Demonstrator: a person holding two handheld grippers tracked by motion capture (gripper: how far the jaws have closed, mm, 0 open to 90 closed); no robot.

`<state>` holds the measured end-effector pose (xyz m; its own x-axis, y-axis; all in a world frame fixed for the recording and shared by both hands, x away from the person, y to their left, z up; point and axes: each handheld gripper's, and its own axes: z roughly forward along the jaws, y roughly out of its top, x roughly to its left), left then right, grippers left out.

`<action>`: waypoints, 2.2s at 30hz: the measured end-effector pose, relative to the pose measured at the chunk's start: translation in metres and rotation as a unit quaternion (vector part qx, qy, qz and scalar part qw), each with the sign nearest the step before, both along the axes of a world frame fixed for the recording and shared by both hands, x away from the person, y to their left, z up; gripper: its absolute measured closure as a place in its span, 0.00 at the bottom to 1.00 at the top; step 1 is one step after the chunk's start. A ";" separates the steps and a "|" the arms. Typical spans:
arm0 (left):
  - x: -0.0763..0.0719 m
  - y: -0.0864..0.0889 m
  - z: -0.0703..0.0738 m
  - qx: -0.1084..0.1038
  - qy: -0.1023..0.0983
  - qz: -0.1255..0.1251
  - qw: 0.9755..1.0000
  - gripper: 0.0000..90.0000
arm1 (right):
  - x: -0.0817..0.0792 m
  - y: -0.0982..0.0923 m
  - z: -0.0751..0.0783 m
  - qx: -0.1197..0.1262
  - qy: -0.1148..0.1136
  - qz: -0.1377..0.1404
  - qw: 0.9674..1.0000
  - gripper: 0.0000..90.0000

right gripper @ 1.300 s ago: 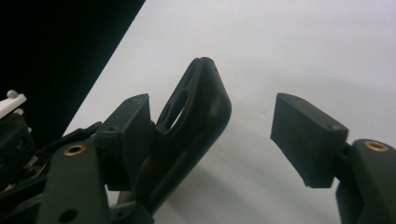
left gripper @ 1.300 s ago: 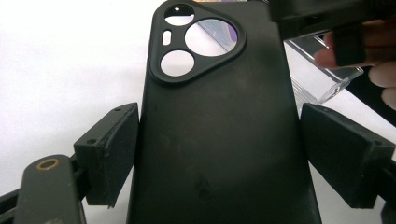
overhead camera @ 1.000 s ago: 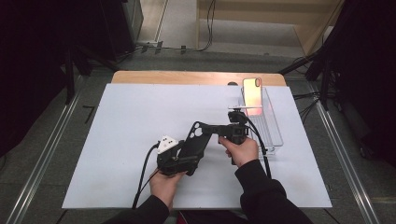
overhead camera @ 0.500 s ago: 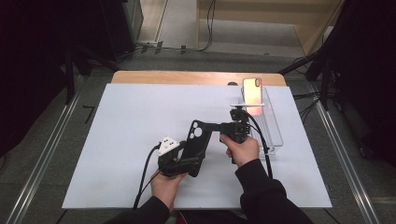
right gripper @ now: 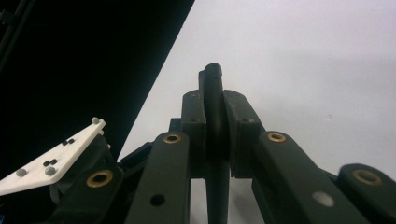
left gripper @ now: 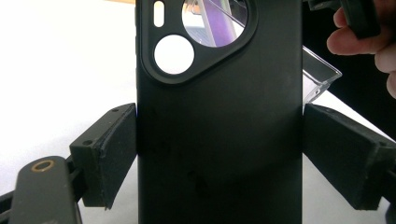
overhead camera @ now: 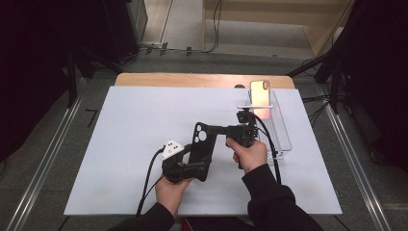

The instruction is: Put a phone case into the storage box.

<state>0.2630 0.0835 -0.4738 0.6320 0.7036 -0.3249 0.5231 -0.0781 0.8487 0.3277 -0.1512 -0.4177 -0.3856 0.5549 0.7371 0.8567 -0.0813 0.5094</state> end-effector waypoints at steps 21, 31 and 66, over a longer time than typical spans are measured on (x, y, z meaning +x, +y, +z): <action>0.015 0.008 0.018 0.040 0.071 -0.072 0.994 0.18 | -0.013 -0.012 0.025 -0.075 -0.112 0.020 0.991 0.86; 0.022 0.018 0.037 0.049 0.067 -0.116 0.990 0.18 | -0.022 -0.020 0.031 -0.085 -0.158 0.072 0.981 0.86; 0.046 0.027 0.077 0.029 0.068 -0.266 0.961 0.52 | -0.028 -0.032 0.023 -0.047 -0.192 0.195 0.961 0.86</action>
<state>0.3094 0.1101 -0.3967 0.8617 0.3120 -0.4002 0.5021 -0.4099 0.7615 0.2994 -0.1833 -0.3946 -0.8118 0.3693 0.4522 0.5594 0.2699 0.7837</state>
